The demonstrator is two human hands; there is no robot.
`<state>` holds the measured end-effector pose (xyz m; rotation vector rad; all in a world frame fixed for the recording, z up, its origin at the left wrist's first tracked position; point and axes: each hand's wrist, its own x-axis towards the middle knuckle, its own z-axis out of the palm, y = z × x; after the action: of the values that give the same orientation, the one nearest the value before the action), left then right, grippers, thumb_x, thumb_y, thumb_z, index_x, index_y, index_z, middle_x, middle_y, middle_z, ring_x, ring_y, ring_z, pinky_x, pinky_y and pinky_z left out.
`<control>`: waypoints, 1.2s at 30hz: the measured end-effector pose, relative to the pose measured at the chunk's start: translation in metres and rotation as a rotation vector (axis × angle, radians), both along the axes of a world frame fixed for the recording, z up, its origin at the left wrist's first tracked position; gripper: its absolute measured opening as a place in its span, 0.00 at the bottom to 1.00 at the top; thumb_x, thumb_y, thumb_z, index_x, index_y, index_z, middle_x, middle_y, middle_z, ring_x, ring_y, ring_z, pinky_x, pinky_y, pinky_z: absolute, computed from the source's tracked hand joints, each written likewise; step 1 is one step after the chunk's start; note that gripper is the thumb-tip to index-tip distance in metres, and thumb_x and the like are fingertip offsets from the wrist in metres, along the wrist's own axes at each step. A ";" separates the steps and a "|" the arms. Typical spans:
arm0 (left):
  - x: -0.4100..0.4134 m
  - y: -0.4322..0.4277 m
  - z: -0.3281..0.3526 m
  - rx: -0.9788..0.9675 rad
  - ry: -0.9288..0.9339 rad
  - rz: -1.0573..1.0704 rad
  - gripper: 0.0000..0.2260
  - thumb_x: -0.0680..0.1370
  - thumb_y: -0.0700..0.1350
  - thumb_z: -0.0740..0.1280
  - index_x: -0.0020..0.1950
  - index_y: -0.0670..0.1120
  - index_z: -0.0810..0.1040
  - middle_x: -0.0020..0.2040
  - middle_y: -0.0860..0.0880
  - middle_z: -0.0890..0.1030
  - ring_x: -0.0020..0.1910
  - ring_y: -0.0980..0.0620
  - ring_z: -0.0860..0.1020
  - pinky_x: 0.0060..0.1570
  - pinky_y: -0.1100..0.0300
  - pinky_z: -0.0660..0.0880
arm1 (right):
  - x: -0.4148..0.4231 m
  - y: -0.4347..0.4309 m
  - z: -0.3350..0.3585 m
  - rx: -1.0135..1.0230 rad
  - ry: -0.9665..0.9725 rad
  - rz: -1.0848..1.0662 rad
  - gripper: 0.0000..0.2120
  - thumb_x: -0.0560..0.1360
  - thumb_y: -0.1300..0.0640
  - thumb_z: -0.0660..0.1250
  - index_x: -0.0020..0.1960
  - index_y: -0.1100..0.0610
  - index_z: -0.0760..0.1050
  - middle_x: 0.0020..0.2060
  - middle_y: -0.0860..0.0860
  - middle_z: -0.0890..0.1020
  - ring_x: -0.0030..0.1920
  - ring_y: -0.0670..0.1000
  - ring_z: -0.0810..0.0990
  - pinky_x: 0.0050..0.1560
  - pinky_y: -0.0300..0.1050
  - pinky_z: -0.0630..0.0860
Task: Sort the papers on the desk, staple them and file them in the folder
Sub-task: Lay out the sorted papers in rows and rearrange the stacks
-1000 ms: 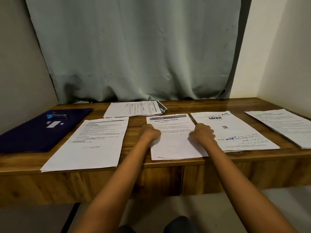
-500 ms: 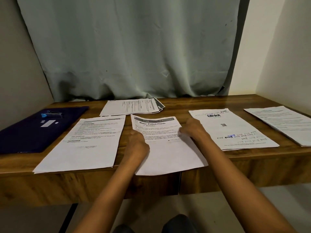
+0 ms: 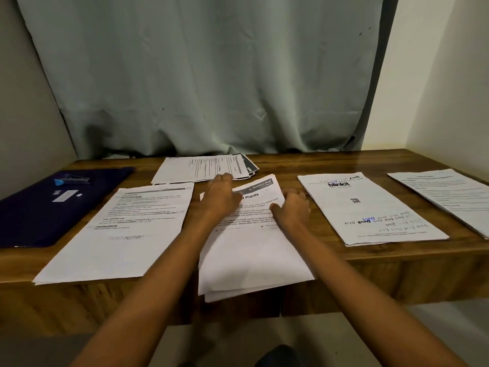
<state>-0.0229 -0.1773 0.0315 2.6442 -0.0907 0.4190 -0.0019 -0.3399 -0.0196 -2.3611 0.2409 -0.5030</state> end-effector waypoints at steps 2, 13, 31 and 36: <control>0.017 -0.002 0.001 -0.066 0.051 -0.099 0.25 0.79 0.50 0.65 0.73 0.46 0.63 0.74 0.45 0.65 0.71 0.45 0.65 0.67 0.50 0.66 | 0.002 0.000 -0.003 0.041 -0.033 0.012 0.20 0.72 0.54 0.72 0.63 0.53 0.74 0.62 0.53 0.75 0.62 0.56 0.72 0.61 0.51 0.72; 0.063 -0.004 -0.042 -0.110 0.214 -0.200 0.35 0.74 0.66 0.63 0.75 0.52 0.59 0.75 0.48 0.63 0.73 0.42 0.62 0.68 0.41 0.65 | 0.024 -0.004 -0.020 0.164 -0.034 0.042 0.18 0.68 0.52 0.75 0.56 0.49 0.76 0.55 0.47 0.81 0.54 0.53 0.79 0.45 0.51 0.82; 0.057 -0.005 -0.036 -0.670 0.018 -0.140 0.21 0.82 0.59 0.50 0.62 0.48 0.72 0.60 0.51 0.75 0.45 0.59 0.76 0.28 0.76 0.69 | 0.003 -0.011 -0.002 0.480 -0.232 0.126 0.06 0.73 0.58 0.71 0.50 0.53 0.83 0.44 0.44 0.84 0.42 0.42 0.81 0.38 0.34 0.77; 0.054 -0.003 -0.033 -0.853 -0.011 -0.036 0.22 0.82 0.59 0.49 0.45 0.46 0.74 0.46 0.51 0.79 0.42 0.56 0.76 0.36 0.67 0.66 | -0.003 -0.011 0.008 0.540 -0.200 0.112 0.16 0.76 0.45 0.64 0.39 0.55 0.80 0.32 0.49 0.80 0.33 0.46 0.75 0.34 0.38 0.71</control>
<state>0.0313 -0.1804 -0.0010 1.7979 0.0343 0.3545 -0.0049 -0.3505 -0.0117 -1.7759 0.1291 -0.5374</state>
